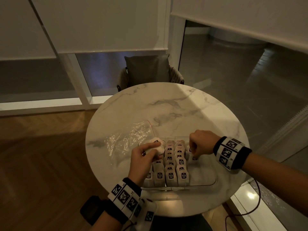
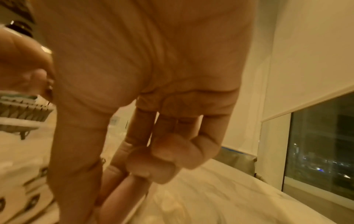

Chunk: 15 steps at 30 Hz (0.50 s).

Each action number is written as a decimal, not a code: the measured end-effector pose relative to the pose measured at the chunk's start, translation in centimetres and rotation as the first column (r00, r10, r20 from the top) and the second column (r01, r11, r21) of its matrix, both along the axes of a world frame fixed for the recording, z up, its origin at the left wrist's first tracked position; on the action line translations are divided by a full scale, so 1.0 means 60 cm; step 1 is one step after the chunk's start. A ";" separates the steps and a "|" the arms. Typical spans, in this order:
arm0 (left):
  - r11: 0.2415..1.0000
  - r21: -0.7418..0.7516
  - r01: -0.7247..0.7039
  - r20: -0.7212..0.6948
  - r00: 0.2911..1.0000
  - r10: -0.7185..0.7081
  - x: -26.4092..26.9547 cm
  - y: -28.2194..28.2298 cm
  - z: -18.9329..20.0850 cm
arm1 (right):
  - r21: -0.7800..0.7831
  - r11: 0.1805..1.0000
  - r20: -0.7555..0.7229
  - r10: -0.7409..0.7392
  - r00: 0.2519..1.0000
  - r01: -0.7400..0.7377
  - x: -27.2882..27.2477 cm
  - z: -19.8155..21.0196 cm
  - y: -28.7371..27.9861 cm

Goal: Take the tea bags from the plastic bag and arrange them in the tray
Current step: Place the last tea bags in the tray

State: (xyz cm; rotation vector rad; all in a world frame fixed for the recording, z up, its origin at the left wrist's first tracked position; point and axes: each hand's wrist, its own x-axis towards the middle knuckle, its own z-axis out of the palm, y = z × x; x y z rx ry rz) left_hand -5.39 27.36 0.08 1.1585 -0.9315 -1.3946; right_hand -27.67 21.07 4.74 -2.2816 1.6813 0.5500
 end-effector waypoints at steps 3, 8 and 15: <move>1.000 -0.008 0.012 -0.016 1.000 -0.012 0.001 0.004 0.002 | -0.023 1.000 -0.053 0.009 0.999 -0.010 0.005 -0.020 -0.020; 1.000 -0.004 0.014 -0.049 0.999 -0.014 0.011 0.004 0.000 | -0.143 0.989 -0.108 0.031 0.994 -0.046 0.011 -0.028 -0.034; 0.996 -0.038 0.084 -0.060 0.994 -0.086 0.007 0.007 -0.003 | -0.146 0.989 -0.053 -0.011 0.999 0.004 0.001 -0.043 -0.034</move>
